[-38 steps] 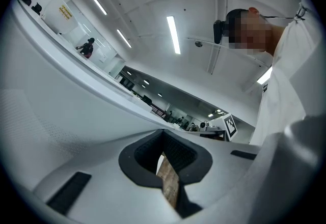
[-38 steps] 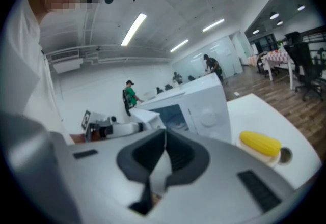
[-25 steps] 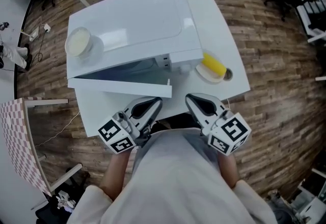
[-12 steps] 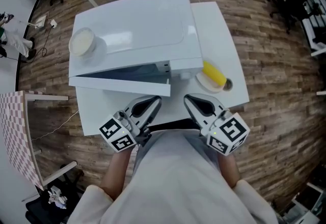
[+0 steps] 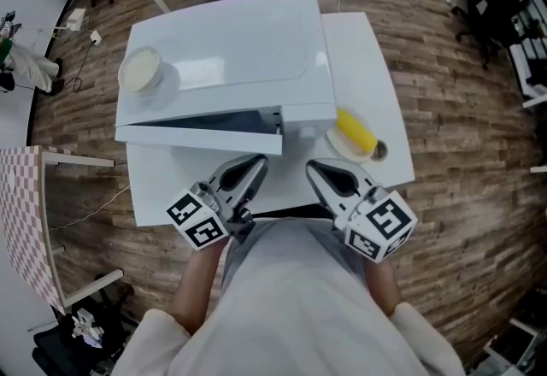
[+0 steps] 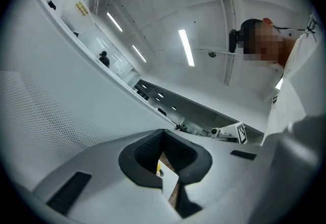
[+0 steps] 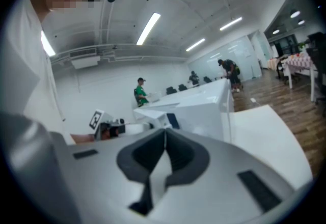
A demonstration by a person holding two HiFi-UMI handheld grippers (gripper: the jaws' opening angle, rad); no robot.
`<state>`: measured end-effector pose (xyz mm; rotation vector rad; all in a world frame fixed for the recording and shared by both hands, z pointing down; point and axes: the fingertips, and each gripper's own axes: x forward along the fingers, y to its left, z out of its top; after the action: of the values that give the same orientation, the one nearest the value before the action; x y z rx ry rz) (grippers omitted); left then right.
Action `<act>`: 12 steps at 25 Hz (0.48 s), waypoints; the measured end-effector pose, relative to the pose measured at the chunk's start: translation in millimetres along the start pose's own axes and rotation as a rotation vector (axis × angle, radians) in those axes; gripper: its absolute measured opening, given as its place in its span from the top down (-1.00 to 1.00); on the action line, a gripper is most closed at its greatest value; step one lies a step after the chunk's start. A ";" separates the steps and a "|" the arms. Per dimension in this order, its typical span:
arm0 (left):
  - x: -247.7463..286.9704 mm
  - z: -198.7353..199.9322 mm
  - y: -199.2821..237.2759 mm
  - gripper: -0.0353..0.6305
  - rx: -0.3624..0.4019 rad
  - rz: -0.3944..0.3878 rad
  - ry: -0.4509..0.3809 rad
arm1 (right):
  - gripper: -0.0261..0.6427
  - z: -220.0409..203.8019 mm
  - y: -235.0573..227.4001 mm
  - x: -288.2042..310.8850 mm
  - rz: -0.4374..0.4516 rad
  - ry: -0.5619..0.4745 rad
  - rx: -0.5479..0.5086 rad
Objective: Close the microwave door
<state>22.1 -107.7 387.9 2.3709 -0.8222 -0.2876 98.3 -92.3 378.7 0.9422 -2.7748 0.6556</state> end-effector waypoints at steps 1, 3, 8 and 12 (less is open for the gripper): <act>1.1 0.2 0.3 0.84 0.001 0.001 0.000 | 0.85 0.3 -0.1 -0.3 0.000 -0.001 0.000; 3.6 0.6 0.9 0.84 0.007 0.003 0.002 | 0.85 1.9 0.1 -1.0 0.002 -0.006 0.004; 10.9 2.4 -0.2 0.84 0.030 -0.005 0.013 | 0.85 3.7 0.4 -0.7 0.001 -0.011 0.008; 16.3 4.5 1.8 0.84 0.029 -0.010 0.018 | 0.85 4.2 -3.9 1.4 -0.007 -0.012 0.012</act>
<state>32.3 -121.1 385.3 2.4019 -0.8110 -0.2595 99.6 -97.7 376.7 0.9613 -2.7793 0.6687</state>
